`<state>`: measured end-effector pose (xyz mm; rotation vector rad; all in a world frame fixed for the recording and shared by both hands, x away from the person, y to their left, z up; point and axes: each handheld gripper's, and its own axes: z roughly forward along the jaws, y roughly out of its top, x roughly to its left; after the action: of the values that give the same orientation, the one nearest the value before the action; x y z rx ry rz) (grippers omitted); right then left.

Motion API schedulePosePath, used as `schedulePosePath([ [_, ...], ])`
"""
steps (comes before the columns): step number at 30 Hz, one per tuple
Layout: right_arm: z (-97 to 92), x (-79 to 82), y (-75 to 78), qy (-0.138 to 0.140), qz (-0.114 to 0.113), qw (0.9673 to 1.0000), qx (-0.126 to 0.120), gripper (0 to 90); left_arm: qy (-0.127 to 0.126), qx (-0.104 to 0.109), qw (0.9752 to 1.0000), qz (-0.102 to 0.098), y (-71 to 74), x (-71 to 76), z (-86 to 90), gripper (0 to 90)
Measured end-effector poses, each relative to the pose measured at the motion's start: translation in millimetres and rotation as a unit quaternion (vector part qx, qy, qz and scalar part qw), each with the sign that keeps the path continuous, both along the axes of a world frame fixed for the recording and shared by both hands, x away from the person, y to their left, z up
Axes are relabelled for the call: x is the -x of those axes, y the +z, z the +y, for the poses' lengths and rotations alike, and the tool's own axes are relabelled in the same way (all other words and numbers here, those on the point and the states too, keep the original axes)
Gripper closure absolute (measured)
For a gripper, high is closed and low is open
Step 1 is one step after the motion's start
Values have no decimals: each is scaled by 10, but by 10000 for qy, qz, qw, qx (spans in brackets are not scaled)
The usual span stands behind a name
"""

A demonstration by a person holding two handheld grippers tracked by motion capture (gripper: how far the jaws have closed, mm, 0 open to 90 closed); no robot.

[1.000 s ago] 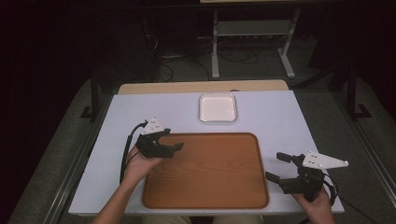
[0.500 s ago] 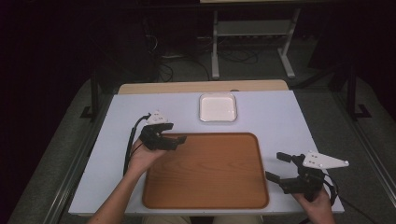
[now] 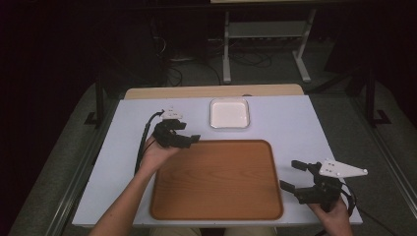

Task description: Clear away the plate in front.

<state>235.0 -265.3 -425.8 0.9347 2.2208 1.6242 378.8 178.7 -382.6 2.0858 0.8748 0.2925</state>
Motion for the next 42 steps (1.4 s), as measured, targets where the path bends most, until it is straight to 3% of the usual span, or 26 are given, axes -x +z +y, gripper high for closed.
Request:
schedulePosePath([
  [24, -26, -12, 7, -62, -4, 9999, -92, 131, -92, -179, 9997, 161, 137, -472, -332, 241],
  [35, -45, -21, 7, -79, 2, 9999, -146, 131, 24, -235, 9993, 282, 126, -745, -464, 248],
  [42, -40, -14, 7, -68, 25, 9999, -120, 131, 182, -262, 9984, 460, 82, -933, -512, 255],
])
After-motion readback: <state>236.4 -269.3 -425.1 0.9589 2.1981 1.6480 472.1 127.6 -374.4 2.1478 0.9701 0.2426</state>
